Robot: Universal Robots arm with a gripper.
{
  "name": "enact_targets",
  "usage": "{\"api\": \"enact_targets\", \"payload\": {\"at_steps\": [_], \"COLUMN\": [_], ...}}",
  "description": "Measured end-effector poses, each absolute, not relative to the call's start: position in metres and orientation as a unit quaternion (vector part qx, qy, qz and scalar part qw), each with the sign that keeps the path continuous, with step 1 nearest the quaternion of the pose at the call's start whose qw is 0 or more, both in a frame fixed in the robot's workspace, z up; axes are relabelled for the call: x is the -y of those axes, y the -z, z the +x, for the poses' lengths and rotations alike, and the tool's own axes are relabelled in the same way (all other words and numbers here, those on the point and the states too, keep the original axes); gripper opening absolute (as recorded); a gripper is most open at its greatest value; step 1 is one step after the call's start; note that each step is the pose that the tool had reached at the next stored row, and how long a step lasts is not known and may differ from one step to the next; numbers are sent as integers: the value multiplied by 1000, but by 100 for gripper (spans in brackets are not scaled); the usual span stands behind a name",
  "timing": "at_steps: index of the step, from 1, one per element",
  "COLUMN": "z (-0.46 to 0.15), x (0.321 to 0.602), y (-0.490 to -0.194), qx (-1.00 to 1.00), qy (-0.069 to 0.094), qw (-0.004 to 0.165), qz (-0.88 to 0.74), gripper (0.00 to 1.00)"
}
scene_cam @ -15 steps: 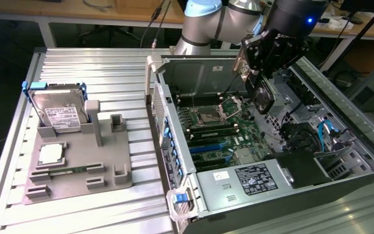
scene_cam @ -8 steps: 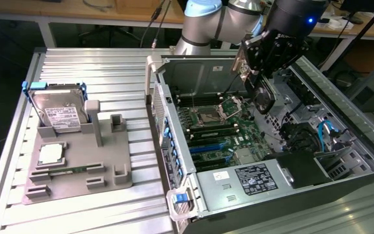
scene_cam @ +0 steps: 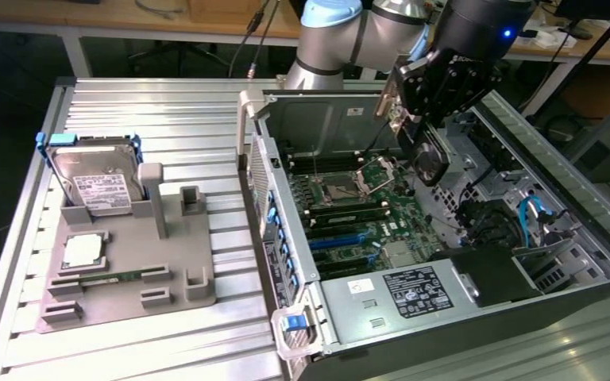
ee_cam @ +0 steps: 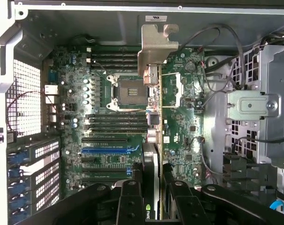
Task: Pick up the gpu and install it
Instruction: 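Insert the gpu into the slot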
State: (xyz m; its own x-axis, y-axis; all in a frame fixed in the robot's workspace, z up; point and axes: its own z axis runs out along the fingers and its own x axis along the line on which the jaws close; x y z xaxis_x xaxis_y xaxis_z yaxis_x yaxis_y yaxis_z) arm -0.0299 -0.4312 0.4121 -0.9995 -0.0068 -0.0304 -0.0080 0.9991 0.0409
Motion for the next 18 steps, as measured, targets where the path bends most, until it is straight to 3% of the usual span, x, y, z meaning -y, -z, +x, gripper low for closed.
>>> {"api": "enact_targets", "payload": {"at_steps": [18], "z": [-30], "x": [431], "y": [-412], "qx": [-999], "qy": [-21], "qw": [15], "qz": [-26], "gripper": [27]}}
